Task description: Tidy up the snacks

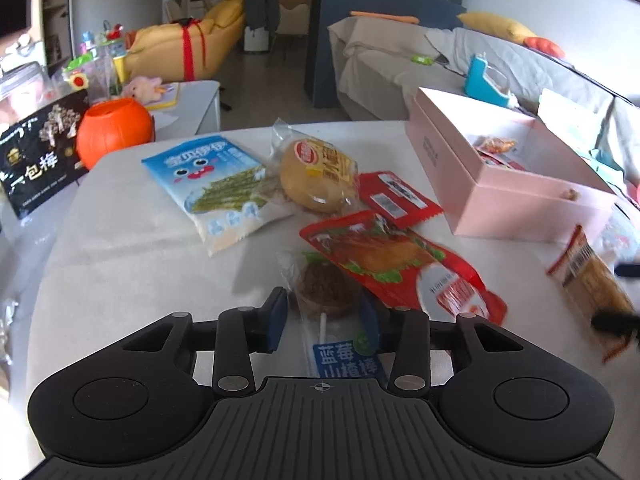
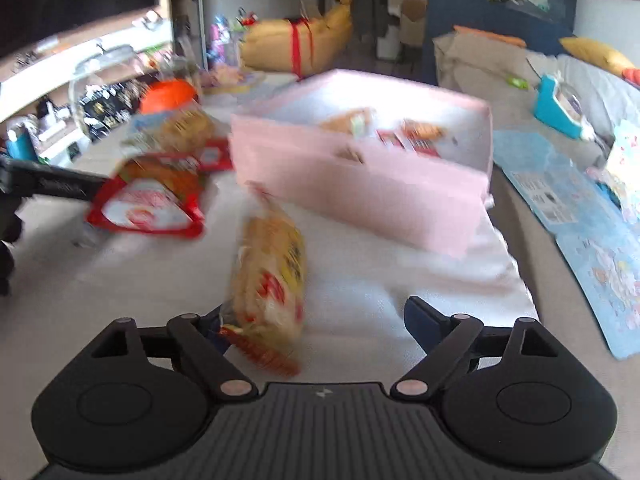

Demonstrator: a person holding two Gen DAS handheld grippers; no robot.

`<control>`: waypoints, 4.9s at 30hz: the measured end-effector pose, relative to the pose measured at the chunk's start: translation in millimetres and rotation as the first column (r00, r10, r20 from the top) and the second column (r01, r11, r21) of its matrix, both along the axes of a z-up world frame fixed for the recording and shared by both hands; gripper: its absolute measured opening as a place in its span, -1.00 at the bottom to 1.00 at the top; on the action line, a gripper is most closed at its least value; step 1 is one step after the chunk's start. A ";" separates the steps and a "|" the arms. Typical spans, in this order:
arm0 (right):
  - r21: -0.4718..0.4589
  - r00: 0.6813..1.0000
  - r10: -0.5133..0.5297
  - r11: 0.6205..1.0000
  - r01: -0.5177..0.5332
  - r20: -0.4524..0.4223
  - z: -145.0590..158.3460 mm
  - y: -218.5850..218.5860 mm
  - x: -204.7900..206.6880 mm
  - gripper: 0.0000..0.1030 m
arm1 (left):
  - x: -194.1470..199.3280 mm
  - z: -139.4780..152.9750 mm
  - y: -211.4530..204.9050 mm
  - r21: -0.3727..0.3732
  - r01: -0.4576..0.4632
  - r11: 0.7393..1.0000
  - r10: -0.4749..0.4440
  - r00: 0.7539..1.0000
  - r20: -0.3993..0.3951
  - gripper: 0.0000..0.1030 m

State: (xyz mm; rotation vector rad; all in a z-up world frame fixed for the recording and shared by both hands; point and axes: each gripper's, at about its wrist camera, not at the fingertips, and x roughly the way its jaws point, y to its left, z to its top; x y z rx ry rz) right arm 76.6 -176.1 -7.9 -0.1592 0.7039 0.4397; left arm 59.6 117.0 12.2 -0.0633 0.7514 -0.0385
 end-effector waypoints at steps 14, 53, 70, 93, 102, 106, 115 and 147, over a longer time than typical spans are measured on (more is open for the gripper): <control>0.058 0.968 0.230 0.973 -0.225 -0.104 26.3 134.0 51.0 0.68 | -57.3 0.2 45.2 -0.074 -0.164 0.984 0.166 0.986 0.021 -0.16; 0.071 0.952 0.185 0.982 -0.172 -0.244 7.9 132.5 44.9 0.88 | -72.1 1.6 1.1 0.006 -0.087 0.996 0.087 0.996 0.025 -0.20; -0.049 0.974 0.163 0.984 -0.173 -0.158 -0.9 75.5 16.9 0.75 | -70.4 6.1 1.8 -0.051 -0.039 0.998 0.041 0.998 0.048 -0.23; -0.016 0.987 0.149 0.989 -0.150 -0.065 -13.9 51.3 -11.8 1.00 | -35.4 -1.0 -29.7 0.086 0.118 0.989 -0.117 0.993 -0.018 -0.13; -0.026 0.984 0.155 0.987 -0.158 -0.091 -12.2 52.0 -8.4 1.00 | -44.8 -5.4 -36.2 0.020 0.084 0.996 -0.084 0.996 0.020 -0.12; -0.026 0.978 0.172 0.984 -0.176 -0.118 -9.2 49.7 -5.9 0.99 | -48.2 -6.8 -41.9 0.058 0.080 0.995 -0.082 0.996 0.036 -0.12; 0.042 0.981 0.163 0.986 -0.159 -0.103 10.1 17.5 -13.1 0.99 | -50.6 -7.3 -41.1 0.048 0.064 0.997 -0.066 0.997 0.046 -0.12; 0.016 0.968 0.196 0.980 -0.196 -0.156 6.3 11.5 -9.5 0.51 | -54.0 -7.7 -42.2 0.063 0.066 0.996 -0.069 0.996 0.054 -0.12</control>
